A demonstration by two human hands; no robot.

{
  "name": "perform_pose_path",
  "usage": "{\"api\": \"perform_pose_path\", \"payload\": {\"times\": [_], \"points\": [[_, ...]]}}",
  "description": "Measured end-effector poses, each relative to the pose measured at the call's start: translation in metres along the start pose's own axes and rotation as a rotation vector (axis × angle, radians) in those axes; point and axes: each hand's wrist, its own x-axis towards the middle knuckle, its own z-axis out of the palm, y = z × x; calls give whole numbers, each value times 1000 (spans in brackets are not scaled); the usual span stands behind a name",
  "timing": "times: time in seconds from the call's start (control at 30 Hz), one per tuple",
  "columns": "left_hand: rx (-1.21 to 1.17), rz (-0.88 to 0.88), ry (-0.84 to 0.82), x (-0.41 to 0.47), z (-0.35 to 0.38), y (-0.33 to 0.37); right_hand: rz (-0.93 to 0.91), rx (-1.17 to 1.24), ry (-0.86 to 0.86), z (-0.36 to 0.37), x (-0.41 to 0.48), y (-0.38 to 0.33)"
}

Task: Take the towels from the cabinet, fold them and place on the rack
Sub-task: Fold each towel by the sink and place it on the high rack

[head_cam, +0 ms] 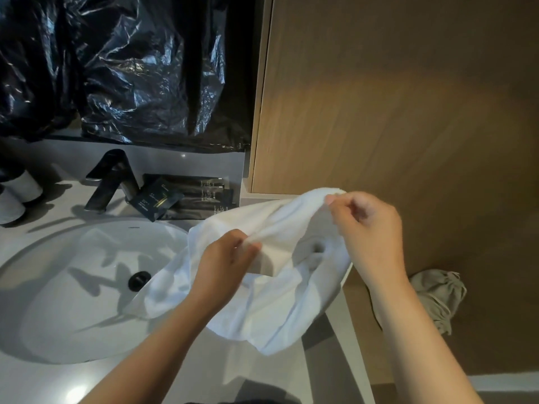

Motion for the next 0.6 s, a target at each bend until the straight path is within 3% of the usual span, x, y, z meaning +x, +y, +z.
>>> {"api": "perform_pose_path", "payload": {"times": [0.1,0.23,0.33,0.6], "points": [[-19,12,37,-1,-8,-1,66,-155,97,-10,-18,15],[-55,27,68,-7,-14,0,225,-149,23,-16,-40,42],[-88,31,98,-8,-16,4,245,-13,-67,-17,-56,58],[-52,88,138,2,-28,16,161,50,83,-10,-46,59]]}}
